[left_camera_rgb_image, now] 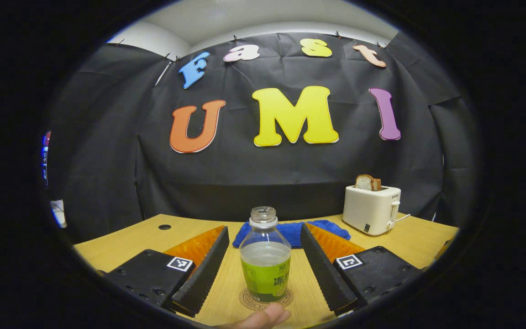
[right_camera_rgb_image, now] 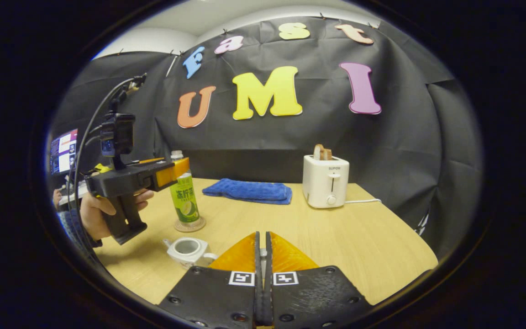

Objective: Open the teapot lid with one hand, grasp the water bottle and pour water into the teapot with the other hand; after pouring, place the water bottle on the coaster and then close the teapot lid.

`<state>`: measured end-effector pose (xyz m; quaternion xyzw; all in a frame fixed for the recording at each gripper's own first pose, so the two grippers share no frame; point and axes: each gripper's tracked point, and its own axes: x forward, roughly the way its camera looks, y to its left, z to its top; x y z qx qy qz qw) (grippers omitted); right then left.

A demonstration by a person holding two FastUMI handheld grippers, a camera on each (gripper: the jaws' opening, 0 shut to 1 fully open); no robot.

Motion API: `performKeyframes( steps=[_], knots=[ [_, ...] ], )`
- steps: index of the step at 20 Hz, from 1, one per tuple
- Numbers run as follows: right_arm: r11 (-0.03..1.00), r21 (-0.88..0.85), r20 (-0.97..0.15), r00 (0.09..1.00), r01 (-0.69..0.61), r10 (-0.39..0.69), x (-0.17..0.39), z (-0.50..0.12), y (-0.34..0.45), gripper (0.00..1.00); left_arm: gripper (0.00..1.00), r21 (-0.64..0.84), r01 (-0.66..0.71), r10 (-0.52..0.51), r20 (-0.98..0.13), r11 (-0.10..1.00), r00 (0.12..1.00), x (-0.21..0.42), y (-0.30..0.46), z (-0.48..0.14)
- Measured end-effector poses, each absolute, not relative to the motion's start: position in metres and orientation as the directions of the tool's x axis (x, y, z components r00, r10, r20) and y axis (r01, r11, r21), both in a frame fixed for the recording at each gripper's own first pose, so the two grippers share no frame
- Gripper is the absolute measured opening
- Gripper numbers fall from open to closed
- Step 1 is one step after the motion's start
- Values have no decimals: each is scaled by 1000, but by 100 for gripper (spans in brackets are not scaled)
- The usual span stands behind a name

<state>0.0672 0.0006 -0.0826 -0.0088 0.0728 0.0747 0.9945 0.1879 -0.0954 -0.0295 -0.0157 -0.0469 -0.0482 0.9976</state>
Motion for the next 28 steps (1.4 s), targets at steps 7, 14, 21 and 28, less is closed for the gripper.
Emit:
performKeyframes(
  steps=[7, 14, 21, 28],
  knots=[
    [957, 90, -53, 958, -276, 281, 56, -69, 43, 0, 99, 29, 59, -62, 102, 998, 993, 113, -64, -13],
    [949, 97, -2, 953, -300, 302, 61, -56, 65, 0, 99, 20, 49, -50, 53, 999, 997, 59, -38, -34],
    [946, 112, -26, 951, -304, 309, 81, -67, 93, 0, 99, -25, 81, -81, 32, 996, 996, 46, -29, -37],
    [942, 70, -96, 938, -328, 334, 98, -108, 124, 0, 99, 1, 83, -83, 28, 997, 996, 47, -22, -39]
  ],
)
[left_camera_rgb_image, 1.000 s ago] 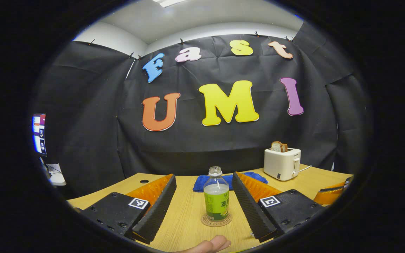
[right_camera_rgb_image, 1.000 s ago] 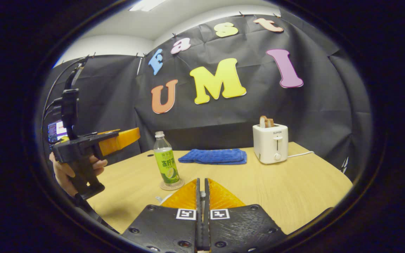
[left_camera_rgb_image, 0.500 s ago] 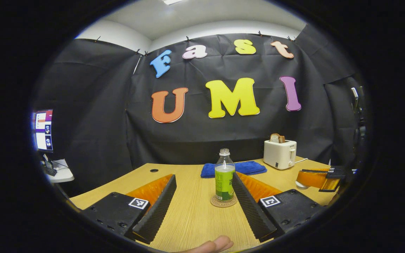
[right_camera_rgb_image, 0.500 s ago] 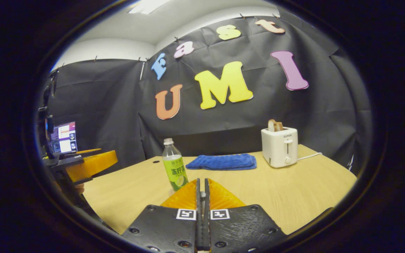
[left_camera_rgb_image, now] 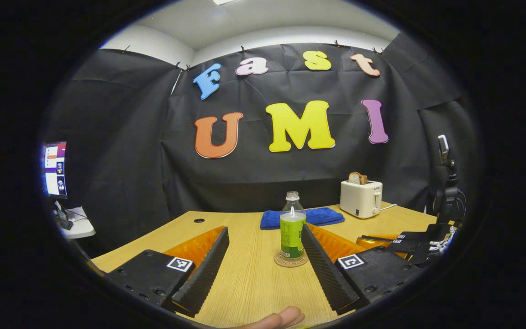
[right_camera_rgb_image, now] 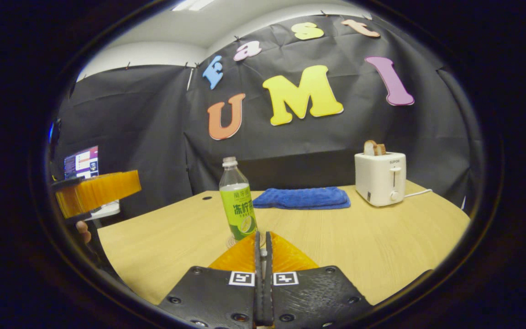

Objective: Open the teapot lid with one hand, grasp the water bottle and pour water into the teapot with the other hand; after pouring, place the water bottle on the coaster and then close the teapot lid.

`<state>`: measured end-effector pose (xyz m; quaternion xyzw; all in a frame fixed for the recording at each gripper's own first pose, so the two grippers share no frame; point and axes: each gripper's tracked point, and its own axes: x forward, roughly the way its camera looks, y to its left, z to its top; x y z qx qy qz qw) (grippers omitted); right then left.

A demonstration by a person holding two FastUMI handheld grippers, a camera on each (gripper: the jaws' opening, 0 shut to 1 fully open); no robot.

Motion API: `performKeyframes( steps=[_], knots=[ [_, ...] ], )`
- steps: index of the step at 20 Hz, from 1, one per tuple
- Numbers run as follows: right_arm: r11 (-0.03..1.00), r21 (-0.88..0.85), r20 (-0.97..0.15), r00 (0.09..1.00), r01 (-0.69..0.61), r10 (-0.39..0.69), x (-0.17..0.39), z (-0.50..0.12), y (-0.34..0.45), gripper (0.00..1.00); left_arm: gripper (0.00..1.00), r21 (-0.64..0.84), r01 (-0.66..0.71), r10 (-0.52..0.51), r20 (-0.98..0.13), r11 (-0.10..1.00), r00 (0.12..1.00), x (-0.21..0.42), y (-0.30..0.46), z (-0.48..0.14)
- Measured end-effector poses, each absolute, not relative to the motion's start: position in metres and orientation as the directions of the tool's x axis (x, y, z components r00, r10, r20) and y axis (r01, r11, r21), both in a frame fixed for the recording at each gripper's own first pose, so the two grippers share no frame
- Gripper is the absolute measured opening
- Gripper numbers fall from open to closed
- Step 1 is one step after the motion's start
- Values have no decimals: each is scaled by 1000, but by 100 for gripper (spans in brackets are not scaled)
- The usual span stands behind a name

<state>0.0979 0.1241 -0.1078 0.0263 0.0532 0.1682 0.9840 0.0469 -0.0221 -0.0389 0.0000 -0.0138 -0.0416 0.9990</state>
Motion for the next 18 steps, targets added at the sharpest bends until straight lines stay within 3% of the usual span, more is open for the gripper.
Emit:
performKeyframes(
  steps=[3, 8, 10, 12, 13, 14, 17, 18],
  knots=[
    [949, 58, -142, 938, -311, 316, 107, -133, 121, 1, 99, -31, 79, -79, 4, 996, 997, 52, -17, -46],
    [951, 45, -129, 942, -307, 310, 104, -130, 122, 1, 99, -95, 90, -94, -35, 991, 995, 53, -14, -54],
    [950, 31, -124, 942, -310, 311, 104, -125, 122, 6, 99, -90, 89, -93, -40, 992, 995, 54, -13, -55],
    [952, 14, -136, 943, -306, 304, 102, -126, 124, 20, 99, -80, 97, -100, -36, 992, 994, 52, -14, -53],
    [956, -4, -137, 947, -293, 290, 103, -123, 122, 35, 99, -74, 104, -107, -37, 992, 994, 51, -17, -54],
    [957, -16, -133, 949, -289, 285, 98, -119, 120, 39, 99, -69, 108, -111, -43, 992, 993, 50, -17, -55],
    [954, -17, -105, 950, -298, 295, 86, -100, 121, 70, 99, -49, 106, -108, -41, 993, 993, 48, -16, -51],
    [952, -14, -93, 948, -307, 304, 80, -91, 121, 75, 99, -38, 104, -106, -35, 994, 994, 46, -16, -48]
  ],
)
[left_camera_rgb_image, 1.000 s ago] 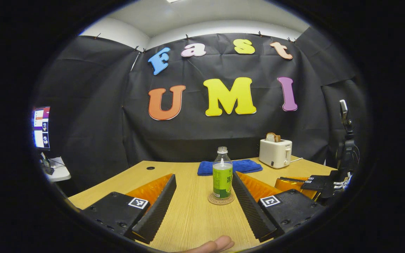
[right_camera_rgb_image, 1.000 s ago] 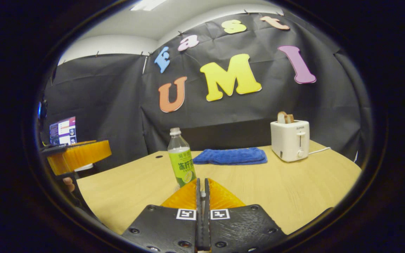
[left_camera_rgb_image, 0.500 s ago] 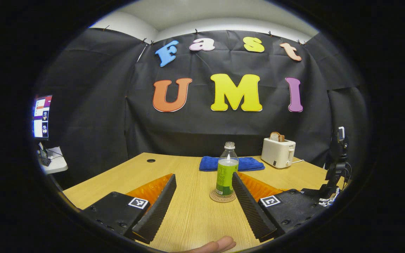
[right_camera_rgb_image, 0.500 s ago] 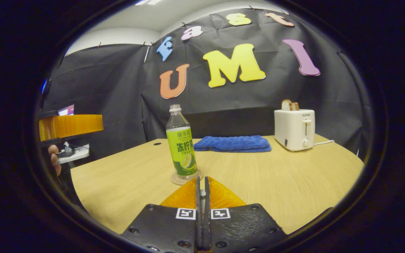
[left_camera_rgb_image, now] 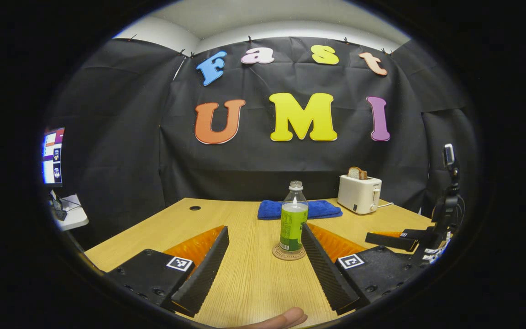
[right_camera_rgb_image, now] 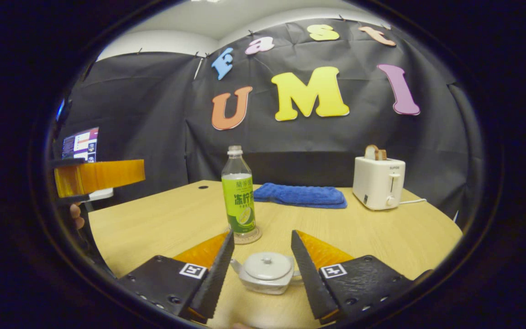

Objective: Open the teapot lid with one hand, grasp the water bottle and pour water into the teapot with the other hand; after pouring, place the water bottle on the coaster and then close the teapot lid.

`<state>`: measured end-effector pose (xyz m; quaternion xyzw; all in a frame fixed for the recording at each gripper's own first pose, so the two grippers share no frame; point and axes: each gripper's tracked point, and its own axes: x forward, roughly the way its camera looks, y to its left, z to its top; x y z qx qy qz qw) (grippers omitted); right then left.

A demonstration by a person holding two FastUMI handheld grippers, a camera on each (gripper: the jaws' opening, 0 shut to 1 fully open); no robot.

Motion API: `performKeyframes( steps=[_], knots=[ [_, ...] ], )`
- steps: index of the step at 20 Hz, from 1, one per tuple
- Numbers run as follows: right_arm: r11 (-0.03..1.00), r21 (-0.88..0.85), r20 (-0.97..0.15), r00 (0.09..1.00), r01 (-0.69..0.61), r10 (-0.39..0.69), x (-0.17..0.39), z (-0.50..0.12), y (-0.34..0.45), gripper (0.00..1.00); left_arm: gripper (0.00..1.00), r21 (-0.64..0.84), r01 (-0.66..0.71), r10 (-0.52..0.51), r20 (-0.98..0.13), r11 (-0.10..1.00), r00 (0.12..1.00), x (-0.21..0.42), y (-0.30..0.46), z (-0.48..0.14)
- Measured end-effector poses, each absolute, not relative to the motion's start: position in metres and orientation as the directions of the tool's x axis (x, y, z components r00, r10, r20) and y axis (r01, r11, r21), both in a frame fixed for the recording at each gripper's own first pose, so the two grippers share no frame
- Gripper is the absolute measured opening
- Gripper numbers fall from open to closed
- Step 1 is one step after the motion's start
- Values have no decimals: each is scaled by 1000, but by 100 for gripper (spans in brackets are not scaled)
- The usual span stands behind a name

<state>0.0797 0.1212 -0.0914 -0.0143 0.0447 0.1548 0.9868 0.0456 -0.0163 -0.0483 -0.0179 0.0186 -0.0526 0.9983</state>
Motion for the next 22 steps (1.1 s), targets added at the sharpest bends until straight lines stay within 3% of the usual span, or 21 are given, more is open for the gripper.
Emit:
performKeyframes(
  steps=[1, 5, 7, 10, 15, 19, 22],
  knots=[
    [950, -21, -83, 947, -312, 309, 74, -82, 120, 86, 99, -26, 99, -100, -26, 995, 995, 44, -17, -44],
    [950, -38, -17, 951, -310, 310, 41, -29, 100, 95, 99, -12, 37, -37, 23, 999, 999, 28, -9, -21],
    [970, -49, 17, 970, -240, 241, 26, -5, 72, 94, 99, -13, 69, -69, 11, 997, 998, 17, -22, -19],
    [987, -89, 50, 989, -134, 138, -3, 17, 32, 95, 99, 20, 33, -33, -27, 999, 999, 4, -17, -18],
    [998, -69, 38, 999, -12, 15, -46, 17, -27, 95, 99, 16, 18, -17, -40, 1000, 999, -12, -24, -13],
    [996, -84, 99, 995, -10, 18, -57, 29, -29, 95, 99, 15, 25, -25, 12, 1000, 1000, -20, -38, -2],
    [994, -95, 83, 995, -51, 59, -48, 18, -17, 95, 99, 38, 47, -48, 27, 998, 998, -18, -50, -4]
  ],
)
